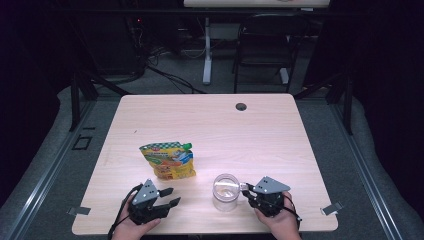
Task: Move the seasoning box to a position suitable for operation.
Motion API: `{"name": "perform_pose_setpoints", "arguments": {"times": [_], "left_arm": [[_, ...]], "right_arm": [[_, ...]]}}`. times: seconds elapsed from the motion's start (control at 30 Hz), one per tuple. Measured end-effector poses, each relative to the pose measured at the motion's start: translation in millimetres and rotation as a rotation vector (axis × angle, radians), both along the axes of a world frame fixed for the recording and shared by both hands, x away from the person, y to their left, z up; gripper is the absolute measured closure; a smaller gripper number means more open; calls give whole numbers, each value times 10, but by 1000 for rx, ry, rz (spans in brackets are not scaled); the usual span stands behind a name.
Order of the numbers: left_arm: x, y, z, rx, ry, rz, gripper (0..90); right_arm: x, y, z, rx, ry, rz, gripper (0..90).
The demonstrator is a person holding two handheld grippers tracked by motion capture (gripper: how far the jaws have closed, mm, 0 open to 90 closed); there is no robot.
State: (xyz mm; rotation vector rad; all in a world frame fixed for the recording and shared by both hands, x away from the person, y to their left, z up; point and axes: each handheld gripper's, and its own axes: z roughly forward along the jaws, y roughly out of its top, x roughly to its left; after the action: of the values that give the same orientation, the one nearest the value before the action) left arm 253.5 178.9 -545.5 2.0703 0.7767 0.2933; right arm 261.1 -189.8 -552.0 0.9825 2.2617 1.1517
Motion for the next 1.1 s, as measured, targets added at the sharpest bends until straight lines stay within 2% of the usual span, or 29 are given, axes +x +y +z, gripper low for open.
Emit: {"name": "perform_pose_setpoints", "arguments": {"times": [0.1, 0.13, 0.2, 0.37, 0.47, 0.53, 0.6, 0.67, 0.73, 0.8, 0.83, 0.87, 0.9, 0.93, 1.0, 1.1], "left_arm": [[16, -66, -3, -19, 21, -5, 535], [28, -112, -8, -23, 30, -22, 529], [26, -210, 5, -9, 19, -43, 526], [39, -323, 42, -17, 10, -52, 505], [98, -406, 53, -17, 12, -51, 490], [125, -425, 63, -12, 15, -55, 490], [178, -451, 88, -17, 13, -49, 491], [236, -482, 113, -30, 13, -25, 491], [261, -504, 122, -30, 15, -14, 491], [291, -548, 134, -49, 36, -9, 491], [300, -599, 150, -47, 37, -8, 491], [300, -599, 150, -47, 37, -8, 491], [308, -658, 166, -42, 32, -18, 491], [314, -683, 177, -39, 35, -24, 492], [328, -726, 194, -44, 37, -28, 498], [340, -752, 222, -61, 40, -29, 519]], "right_arm": [[25, -39, -1, 22, 11, -25, 708], [22, -60, 0, 67, 32, -44, 694], [-18, -70, 26, 70, 27, -55, 669], [-128, -136, 117, 73, 24, -71, 618], [-215, -253, 224, 144, 57, -102, 554], [-235, -277, 247, 161, 70, -107, 533], [-257, -308, 300, 195, 86, -146, 479], [-231, -308, 356, 195, 88, -188, 478], [-192, -301, 393, 167, 71, -216, 476], [-176, -297, 407, 165, 69, -223, 482], [-132, -294, 451, 198, 81, -237, 514], [-132, -294, 451, 198, 81, -237, 514], [-102, -286, 496, 242, 76, -257, 535], [-90, -281, 516, 250, 75, -264, 544], [-36, -249, 578, 289, 103, -283, 592], [7, -213, 624, 295, 101, -291, 629]]}}
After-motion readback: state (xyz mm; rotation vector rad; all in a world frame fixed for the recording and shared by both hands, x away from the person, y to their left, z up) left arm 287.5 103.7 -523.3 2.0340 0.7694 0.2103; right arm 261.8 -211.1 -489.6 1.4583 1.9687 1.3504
